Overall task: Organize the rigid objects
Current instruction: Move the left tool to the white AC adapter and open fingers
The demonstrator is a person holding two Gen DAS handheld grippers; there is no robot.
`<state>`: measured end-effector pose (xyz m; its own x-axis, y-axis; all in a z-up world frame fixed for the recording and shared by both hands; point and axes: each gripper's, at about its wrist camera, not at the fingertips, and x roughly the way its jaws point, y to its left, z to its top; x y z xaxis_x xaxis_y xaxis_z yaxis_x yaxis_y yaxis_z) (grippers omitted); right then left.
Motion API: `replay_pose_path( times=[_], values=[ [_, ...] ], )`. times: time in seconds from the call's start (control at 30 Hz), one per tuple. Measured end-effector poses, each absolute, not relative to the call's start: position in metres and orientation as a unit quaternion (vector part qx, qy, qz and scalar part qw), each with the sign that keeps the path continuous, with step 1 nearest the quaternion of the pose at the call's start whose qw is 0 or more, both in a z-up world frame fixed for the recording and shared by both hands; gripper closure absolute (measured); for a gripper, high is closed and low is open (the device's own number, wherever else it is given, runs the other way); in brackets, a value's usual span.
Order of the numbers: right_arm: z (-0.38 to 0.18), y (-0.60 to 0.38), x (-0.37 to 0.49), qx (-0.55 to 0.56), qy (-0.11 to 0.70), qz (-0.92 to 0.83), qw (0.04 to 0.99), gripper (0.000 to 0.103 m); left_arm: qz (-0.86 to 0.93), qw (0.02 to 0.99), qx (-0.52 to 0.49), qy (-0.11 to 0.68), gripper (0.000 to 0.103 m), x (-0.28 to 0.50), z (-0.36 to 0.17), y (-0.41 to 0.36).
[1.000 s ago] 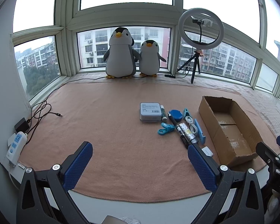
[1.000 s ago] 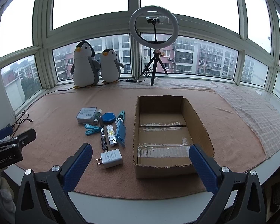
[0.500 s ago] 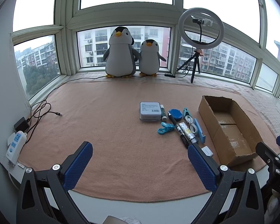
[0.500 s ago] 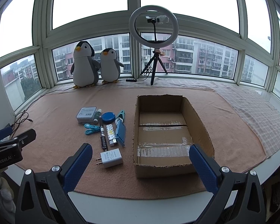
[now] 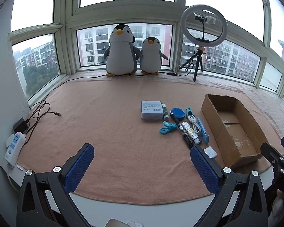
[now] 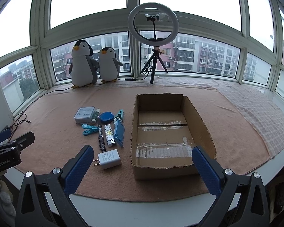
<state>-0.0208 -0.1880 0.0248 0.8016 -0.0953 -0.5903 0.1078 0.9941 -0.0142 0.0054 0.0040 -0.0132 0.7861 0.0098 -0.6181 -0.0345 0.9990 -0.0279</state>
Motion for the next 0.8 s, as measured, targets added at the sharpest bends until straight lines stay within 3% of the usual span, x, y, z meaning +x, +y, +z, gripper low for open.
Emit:
replay_pose_path(
  times=[0.8],
  values=[
    [0.018,-0.292,0.013,0.049,0.329,-0.144,0.932,0.001,-0.023,0.923,-0.031,0.383,0.000,0.055,-0.043,0.009]
  ],
)
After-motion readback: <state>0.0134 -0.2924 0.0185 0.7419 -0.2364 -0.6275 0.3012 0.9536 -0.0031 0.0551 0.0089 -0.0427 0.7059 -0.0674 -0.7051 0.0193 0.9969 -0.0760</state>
